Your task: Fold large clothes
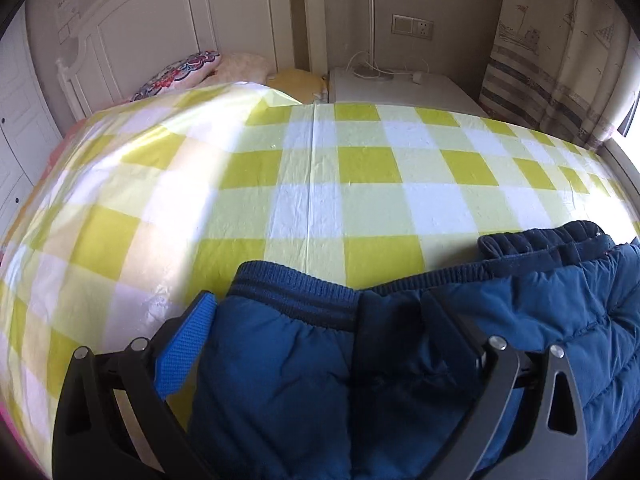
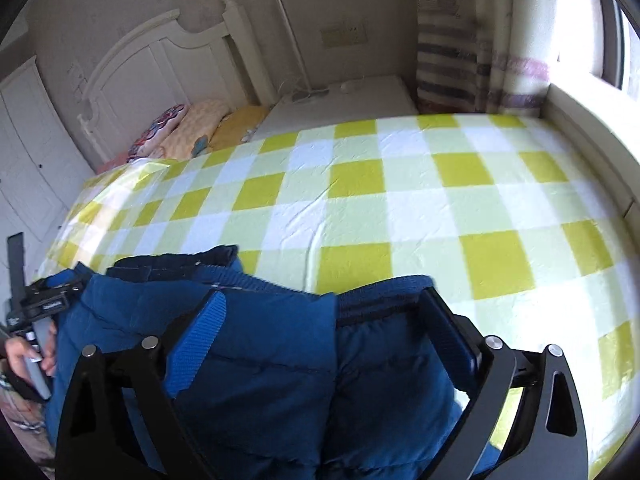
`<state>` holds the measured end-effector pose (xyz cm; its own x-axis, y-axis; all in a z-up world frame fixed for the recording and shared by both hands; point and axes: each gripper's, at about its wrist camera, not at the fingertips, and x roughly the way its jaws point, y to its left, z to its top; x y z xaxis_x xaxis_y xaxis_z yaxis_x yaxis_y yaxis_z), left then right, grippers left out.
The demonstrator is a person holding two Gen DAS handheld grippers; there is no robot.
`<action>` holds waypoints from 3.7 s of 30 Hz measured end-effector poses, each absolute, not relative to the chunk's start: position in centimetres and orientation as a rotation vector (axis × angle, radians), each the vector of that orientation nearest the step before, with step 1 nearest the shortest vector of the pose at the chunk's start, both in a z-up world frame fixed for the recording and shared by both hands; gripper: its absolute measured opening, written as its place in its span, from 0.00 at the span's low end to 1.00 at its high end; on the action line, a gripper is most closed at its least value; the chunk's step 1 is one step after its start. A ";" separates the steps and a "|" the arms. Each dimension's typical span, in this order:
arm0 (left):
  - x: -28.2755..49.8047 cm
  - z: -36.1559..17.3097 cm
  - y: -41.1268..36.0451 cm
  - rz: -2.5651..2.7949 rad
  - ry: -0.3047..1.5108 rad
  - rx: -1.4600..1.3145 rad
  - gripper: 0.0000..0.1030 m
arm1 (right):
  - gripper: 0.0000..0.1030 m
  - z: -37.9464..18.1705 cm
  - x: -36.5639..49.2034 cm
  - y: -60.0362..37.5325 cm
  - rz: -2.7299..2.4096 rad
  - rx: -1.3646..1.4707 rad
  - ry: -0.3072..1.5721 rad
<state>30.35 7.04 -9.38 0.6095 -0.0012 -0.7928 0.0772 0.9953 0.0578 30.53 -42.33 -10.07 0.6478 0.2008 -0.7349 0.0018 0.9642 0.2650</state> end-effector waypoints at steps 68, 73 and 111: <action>27.6 -10.3 0.6 -0.178 0.925 0.122 0.98 | 0.96 -11.9 32.2 -40.5 0.028 0.322 0.987; 27.6 -10.3 0.9 -0.187 0.931 0.106 0.98 | 0.96 -12.2 32.3 -41.0 0.056 0.363 0.980; 19.9 -5.6 6.9 -0.197 0.985 -0.146 0.98 | 0.95 -6.5 23.3 -33.0 0.253 0.166 0.985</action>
<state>19.91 6.89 -5.57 0.5376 -0.2307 -0.8110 0.0993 0.9725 -0.2108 23.32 -32.99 -6.53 0.5268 0.2854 -0.8006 -0.1361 0.9581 0.2520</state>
